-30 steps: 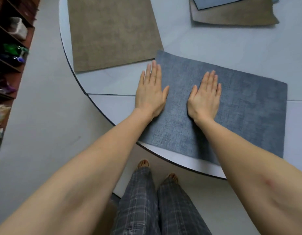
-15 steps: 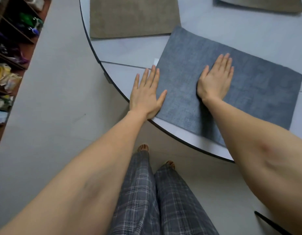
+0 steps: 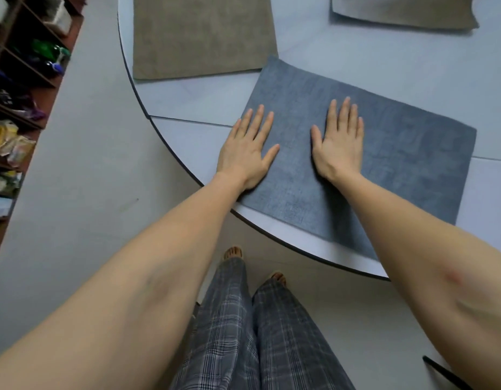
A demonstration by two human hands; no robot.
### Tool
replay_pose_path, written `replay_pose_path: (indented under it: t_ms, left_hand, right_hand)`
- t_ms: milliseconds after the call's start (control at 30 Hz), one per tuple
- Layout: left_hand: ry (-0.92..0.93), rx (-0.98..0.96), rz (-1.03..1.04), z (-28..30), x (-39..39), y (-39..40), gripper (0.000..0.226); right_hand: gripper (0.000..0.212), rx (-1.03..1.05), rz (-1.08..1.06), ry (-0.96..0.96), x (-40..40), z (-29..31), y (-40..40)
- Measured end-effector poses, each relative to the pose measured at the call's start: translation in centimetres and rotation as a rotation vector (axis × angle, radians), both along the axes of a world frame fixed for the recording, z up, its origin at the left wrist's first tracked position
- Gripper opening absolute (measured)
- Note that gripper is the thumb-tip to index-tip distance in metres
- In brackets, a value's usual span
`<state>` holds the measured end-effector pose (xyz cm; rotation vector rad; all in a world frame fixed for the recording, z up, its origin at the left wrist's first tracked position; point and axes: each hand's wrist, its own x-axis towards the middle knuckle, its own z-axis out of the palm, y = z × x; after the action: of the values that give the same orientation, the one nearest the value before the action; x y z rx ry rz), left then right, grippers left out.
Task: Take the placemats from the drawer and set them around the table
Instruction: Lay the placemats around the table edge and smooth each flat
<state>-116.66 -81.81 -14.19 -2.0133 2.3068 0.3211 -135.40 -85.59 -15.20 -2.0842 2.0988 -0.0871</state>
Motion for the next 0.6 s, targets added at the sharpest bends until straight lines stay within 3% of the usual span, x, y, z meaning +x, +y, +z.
replay_pose_path:
  t_ms: [100,433,600]
  left_hand:
    - [-0.041,0.049,0.004,0.6,-0.3,-0.2,0.066]
    - [-0.133,0.319,0.119,5.1,-3.9,-1.9,0.075]
    - [-0.094,0.35,-0.01,10.1,-3.6,-6.2,0.048]
  right_hand:
    - [0.061,0.006,0.027,0.012,-4.2,0.3,2.5]
    - [0.062,0.187,-0.406,0.029,-14.6,2.3,10.7]
    - [0.061,0.141,-0.396,-0.019,-14.1,7.2,5.7]
